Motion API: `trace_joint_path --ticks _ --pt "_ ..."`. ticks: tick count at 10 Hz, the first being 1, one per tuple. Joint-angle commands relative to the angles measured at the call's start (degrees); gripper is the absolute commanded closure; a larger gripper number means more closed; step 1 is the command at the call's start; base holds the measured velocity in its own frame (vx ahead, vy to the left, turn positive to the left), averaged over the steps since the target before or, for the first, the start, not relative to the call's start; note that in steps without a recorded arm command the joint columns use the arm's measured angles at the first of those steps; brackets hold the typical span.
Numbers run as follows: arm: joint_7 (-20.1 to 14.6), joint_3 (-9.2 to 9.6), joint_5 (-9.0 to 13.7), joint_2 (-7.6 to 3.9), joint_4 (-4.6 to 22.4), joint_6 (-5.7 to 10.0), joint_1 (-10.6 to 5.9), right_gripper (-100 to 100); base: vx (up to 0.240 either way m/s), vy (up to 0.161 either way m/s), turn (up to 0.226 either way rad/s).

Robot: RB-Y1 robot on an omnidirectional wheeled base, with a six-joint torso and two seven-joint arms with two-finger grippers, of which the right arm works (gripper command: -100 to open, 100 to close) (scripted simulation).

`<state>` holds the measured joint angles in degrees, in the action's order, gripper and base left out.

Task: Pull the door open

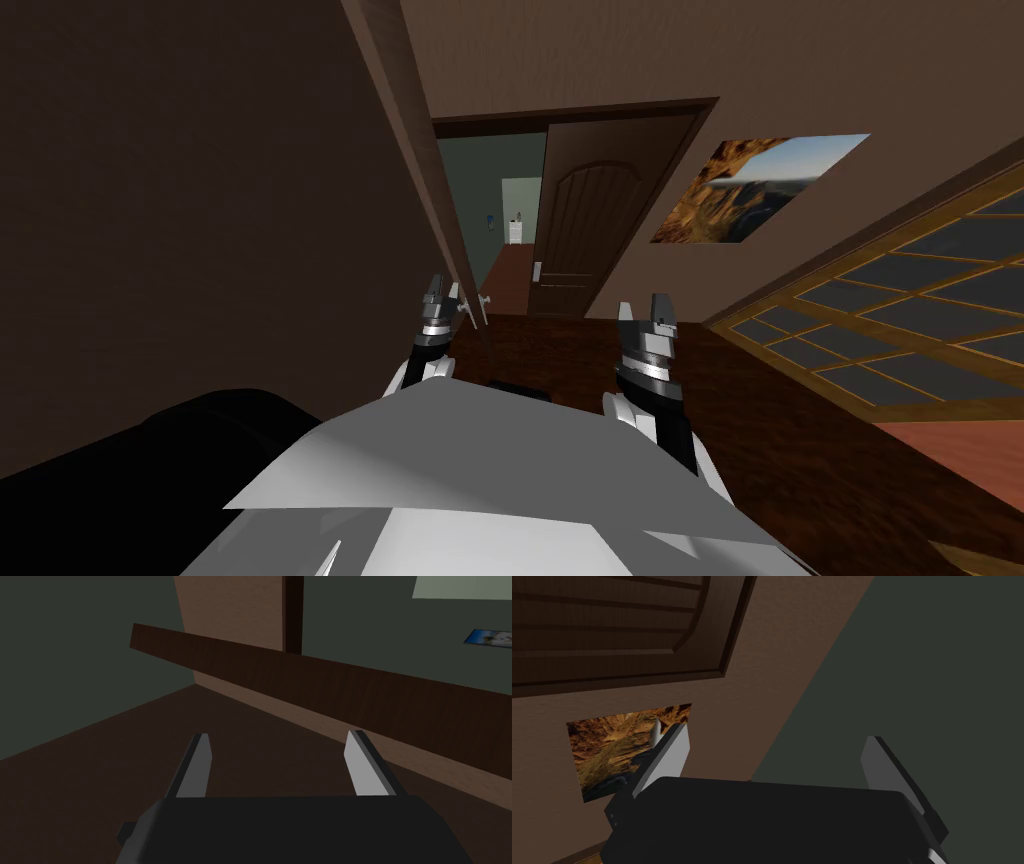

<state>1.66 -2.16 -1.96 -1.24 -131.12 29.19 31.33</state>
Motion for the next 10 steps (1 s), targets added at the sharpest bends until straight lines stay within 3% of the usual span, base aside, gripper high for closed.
trace_joint_path --ticks 1,10 --pt "-0.2 -0.7 0.1 -0.55 2.3 0.01 -1.15 -100 -0.038 0.101 0.131" --pt "-1.7 -5.17 0.5 -3.89 16.6 0.06 -8.53 -100 0.074 -0.009 0.116"
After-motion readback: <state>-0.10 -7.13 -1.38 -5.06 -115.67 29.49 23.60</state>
